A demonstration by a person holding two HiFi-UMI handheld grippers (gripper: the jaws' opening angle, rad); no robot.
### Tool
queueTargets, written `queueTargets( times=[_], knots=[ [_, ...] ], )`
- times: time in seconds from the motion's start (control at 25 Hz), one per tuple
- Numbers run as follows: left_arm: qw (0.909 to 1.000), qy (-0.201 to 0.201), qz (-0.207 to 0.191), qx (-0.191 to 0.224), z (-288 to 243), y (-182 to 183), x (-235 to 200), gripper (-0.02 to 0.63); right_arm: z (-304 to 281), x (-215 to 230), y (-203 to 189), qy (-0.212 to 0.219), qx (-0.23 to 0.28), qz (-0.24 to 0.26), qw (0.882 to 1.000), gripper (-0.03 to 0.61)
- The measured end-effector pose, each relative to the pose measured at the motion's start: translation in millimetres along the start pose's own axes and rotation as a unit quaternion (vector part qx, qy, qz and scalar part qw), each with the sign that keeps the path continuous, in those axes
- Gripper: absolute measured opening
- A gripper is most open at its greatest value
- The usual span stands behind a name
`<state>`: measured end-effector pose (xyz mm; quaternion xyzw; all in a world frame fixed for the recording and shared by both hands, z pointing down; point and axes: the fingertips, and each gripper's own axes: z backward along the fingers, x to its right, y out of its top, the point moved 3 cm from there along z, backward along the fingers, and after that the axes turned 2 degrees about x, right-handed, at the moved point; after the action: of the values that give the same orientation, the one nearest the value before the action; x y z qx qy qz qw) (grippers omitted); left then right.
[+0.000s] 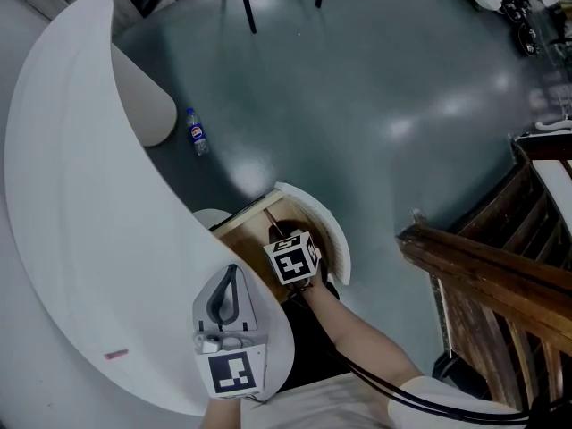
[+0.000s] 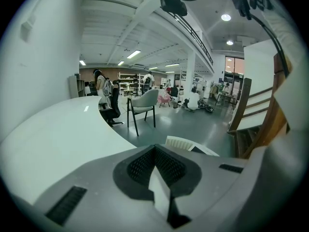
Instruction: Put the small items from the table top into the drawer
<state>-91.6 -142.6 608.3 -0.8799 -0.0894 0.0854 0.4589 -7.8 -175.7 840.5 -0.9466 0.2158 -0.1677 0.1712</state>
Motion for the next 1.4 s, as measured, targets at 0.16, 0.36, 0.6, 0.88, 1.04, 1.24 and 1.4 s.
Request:
queueTargets(
  times=[0.16,0.36,0.6,0.88,1.04,1.24,1.4],
  knots=[
    [0.9999,0.001,0.012,-0.007,0.3,-0.1,-0.9,0.02,-2.1,2.6,-0.2,0.001,-0.004,0.01,1.0,0.06],
    [0.9998,0.002,0.015,-0.016,-0.6,-0.9,-2.7,0.02,-6.4,3.3,-1.8,0.001,-0.01,0.032,0.999,0.061],
    [0.9991,0.01,0.022,-0.034,-6.3,-3.2,-4.8,0.02,-12.7,3.1,-4.9,0.005,-0.022,0.044,0.999,0.061],
    [0.9984,0.021,0.025,-0.047,-9.4,-5.2,-6.5,0.02,-15.5,5.9,-3.5,-0.003,-0.018,0.042,0.999,0.061],
    [0.9984,0.022,0.026,-0.046,-9.4,-5.5,-6.6,0.02,-16.9,4.6,-4.8,0.001,-0.021,0.042,0.999,0.061],
    [0.9985,0.02,0.029,-0.043,-8.6,-4.7,-5.8,0.02,-12.1,6.0,-2.3,0.003,-0.007,0.037,0.999,0.061],
    [0.9984,0.022,0.037,-0.036,-8.8,-3.4,-7.9,0.02,0.6,4.2,3.3,0.01,0.007,0.026,1.0,0.061]
  ],
)
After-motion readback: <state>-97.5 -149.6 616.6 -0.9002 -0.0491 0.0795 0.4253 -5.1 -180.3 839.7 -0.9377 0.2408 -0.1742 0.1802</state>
